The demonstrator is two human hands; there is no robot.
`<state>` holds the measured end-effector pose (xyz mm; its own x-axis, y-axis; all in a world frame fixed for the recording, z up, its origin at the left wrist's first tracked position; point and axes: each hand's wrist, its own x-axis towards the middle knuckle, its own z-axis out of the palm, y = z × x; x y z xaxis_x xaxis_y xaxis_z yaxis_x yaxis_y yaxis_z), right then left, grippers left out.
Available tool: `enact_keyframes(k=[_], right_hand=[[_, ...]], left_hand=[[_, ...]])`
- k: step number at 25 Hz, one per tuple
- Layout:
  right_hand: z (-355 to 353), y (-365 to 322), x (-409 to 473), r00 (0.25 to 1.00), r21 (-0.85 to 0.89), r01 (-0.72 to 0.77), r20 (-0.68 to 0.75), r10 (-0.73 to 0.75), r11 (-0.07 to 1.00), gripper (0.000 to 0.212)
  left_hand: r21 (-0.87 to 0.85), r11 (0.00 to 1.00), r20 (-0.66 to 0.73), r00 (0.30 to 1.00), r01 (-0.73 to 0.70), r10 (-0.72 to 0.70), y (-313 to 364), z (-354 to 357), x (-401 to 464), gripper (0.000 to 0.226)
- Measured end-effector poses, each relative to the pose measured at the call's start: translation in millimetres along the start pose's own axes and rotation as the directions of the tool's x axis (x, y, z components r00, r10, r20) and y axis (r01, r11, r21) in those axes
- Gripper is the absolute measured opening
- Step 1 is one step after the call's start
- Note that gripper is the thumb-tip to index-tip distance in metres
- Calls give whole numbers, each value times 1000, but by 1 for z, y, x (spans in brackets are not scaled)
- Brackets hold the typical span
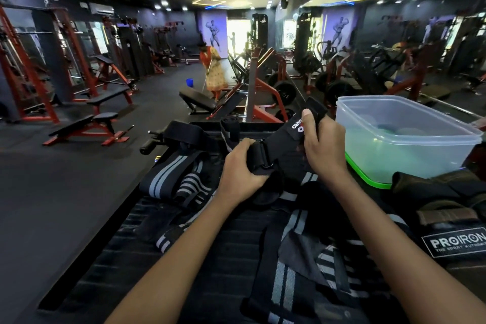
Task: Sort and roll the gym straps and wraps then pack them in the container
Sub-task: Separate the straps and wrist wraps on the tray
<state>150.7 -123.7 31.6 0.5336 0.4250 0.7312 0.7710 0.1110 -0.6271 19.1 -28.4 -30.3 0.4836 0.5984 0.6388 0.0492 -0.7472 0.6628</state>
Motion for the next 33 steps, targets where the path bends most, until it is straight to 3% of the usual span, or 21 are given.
enact_keyframes(k=[3,6,10,13,18,23,29,33], right_hand=[[0,7,3,985,18,-146,-96,147,989,47],[0,16,10,941,186,-291,-120,316,938,41],[-4,28,16,830,402,-420,-194,523,814,36],[-1,24,12,764,568,-486,-92,638,664,33],[-3,14,-1,751,634,-627,338,567,453,12],[-10,6,0,628,500,-778,619,471,381,7],[-3,9,-9,497,353,-859,746,443,369,7],[13,7,-22,455,361,-889,768,451,283,3]], left_hand=[[-57,998,4,1000,27,-27,-1,-2,1,36],[-116,991,30,997,74,-71,0,-10,5,34],[-242,964,31,994,107,-102,-3,-19,10,42],[-288,952,-13,994,99,-107,-7,-21,12,48],[-425,897,-204,953,122,-226,-16,-31,17,42],[-603,795,-324,893,60,-313,-15,-38,23,39],[-786,617,-326,826,33,-459,-7,-31,23,25],[-942,311,-120,737,128,-665,0,-14,19,25]])
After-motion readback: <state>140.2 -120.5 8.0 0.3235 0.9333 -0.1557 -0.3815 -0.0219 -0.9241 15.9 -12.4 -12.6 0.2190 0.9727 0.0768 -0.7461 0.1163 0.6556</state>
